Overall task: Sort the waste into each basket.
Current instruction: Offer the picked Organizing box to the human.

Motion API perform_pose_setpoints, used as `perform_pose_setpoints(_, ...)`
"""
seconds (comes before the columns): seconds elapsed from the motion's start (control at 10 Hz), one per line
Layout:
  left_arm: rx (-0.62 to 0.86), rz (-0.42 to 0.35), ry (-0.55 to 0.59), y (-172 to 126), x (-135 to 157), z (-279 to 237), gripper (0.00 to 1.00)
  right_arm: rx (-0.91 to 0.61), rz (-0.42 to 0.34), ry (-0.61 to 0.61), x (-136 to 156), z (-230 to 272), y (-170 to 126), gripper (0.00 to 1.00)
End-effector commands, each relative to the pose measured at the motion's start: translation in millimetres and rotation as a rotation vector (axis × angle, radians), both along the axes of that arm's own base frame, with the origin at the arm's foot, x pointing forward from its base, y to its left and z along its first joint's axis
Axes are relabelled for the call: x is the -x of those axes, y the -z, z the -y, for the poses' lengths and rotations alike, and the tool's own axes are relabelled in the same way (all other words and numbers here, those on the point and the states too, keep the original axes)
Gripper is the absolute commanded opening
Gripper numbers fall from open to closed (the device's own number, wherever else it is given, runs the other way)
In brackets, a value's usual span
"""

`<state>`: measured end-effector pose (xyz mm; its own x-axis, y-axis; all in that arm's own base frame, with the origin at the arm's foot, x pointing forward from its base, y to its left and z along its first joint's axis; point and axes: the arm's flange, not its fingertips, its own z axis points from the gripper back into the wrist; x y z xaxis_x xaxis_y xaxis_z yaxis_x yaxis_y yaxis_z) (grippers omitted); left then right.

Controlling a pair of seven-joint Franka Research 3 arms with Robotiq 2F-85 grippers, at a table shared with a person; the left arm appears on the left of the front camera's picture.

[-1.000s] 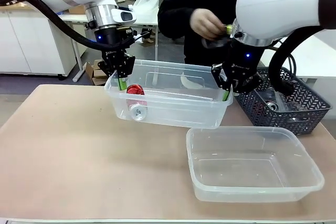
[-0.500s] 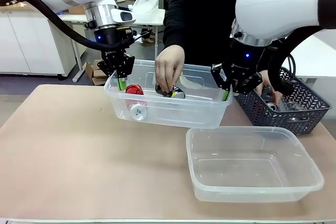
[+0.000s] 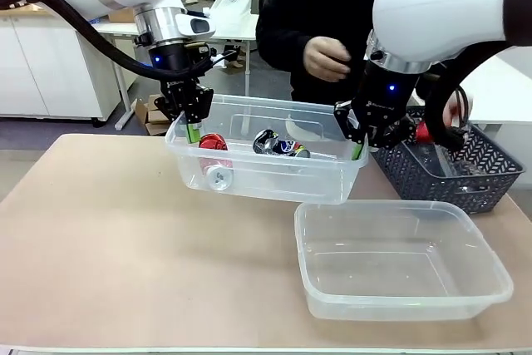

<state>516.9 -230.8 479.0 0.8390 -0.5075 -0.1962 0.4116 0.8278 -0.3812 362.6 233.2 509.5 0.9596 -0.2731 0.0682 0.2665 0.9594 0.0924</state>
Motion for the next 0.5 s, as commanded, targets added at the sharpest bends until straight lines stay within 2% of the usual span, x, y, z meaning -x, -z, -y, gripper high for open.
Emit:
perform_pose_setpoints(0.0,0.024,-0.009,0.019,-6.9,10.6,-2.7,0.04,0.011,0.004,-0.012,-4.3,7.1,2.2,0.06)
perform_pose_setpoints(0.4,0.024,-0.009,0.019,-6.9,10.6,-2.7,0.04,0.011,0.004,-0.012,-4.3,7.1,2.2,0.06)
